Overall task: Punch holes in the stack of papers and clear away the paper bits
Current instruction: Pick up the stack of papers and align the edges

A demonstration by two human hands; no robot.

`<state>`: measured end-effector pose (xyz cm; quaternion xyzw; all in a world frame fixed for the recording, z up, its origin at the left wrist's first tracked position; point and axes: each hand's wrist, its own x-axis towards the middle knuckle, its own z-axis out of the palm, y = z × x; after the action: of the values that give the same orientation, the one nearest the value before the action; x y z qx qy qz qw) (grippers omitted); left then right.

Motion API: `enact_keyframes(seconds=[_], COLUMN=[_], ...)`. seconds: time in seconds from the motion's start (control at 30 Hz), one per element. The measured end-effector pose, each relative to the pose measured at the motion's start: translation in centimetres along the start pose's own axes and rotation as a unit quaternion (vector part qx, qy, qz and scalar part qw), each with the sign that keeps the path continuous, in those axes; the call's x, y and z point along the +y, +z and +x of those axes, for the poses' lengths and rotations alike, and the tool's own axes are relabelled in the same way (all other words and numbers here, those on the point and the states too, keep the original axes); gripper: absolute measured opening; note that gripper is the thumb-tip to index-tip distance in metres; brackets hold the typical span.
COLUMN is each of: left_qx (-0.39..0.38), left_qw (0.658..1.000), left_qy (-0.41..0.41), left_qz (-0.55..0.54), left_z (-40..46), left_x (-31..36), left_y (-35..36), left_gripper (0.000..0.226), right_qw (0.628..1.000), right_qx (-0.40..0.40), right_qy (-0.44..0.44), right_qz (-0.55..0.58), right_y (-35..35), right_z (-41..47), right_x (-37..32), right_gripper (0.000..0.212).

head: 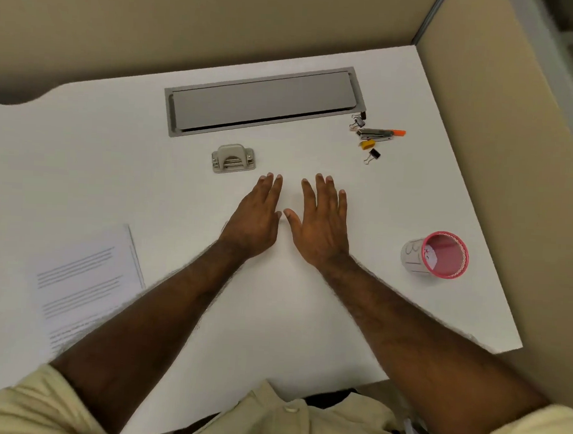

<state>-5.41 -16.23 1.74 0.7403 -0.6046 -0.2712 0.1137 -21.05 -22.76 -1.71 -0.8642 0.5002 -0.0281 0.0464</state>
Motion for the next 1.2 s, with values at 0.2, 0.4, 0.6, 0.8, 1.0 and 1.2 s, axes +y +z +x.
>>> enact_keyframes(seconds=[0.2, 0.4, 0.6, 0.8, 1.0, 1.2], left_qx=[0.035, 0.062, 0.11, 0.168, 0.254, 0.278], left_qw=[0.997, 0.991, 0.983, 0.973, 0.936, 0.916], left_qy=[-0.05, -0.09, -0.114, -0.136, -0.229, -0.283], left_qz=[-0.042, -0.072, -0.091, -0.079, -0.079, -0.058], left_z=[-7.3, -14.0, -19.1, -23.7, -27.4, -31.1], left_x=[-4.4, -8.8, -13.1, -16.4, -18.6, -21.9], left_y=[0.4, -0.1, 0.1, 0.2, -0.9, -1.4], left_gripper=[0.069, 0.072, 0.073, 0.07, 0.068, 0.068], right_qw=[0.998, 0.993, 0.987, 0.981, 0.975, 0.968], right_qx=[-0.002, -0.039, -0.061, -0.072, -0.128, -0.162], right_qy=[-0.056, -0.103, -0.137, -0.162, -0.158, -0.13], right_qz=[0.015, 0.044, 0.056, 0.077, 0.095, 0.137], right_y=[0.7, 1.0, 1.8, 2.2, 2.2, 1.9], right_z=[-4.1, -7.4, -10.3, -12.4, -13.7, -14.6], right_x=[-6.2, -12.5, -17.6, -21.5, -24.6, -26.6], right_gripper=[0.075, 0.074, 0.073, 0.069, 0.072, 0.071])
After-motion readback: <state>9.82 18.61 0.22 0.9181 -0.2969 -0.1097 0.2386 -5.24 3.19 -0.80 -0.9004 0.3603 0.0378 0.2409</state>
